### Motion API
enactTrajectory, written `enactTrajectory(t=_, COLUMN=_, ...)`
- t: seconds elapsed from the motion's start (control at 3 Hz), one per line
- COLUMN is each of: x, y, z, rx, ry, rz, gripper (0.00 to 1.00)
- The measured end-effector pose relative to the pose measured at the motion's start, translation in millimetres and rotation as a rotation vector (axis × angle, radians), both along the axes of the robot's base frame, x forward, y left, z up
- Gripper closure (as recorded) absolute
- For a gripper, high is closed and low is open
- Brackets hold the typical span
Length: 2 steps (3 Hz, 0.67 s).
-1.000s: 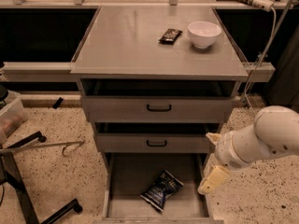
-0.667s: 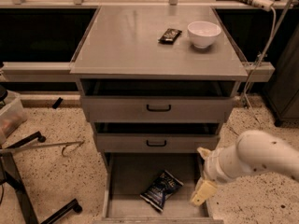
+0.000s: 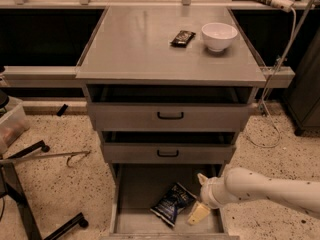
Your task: Pick blue chip bag from bottom drawer and place on counter
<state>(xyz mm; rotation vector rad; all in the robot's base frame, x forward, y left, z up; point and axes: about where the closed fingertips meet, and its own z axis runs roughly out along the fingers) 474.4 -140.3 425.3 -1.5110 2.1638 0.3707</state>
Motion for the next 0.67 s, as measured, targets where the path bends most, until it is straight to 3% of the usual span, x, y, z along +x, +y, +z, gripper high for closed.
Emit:
enactTrajectory(t=0.33, x=-13.6, y=9.7, z=-33.4, rx=0.033, ry=0.047, rz=-0.013, gripper=0.00)
enactTrajectory(t=0.67, x=-13.6, y=9.7, z=-33.4, rx=0.033, ry=0.047, rz=-0.013, gripper=0.00)
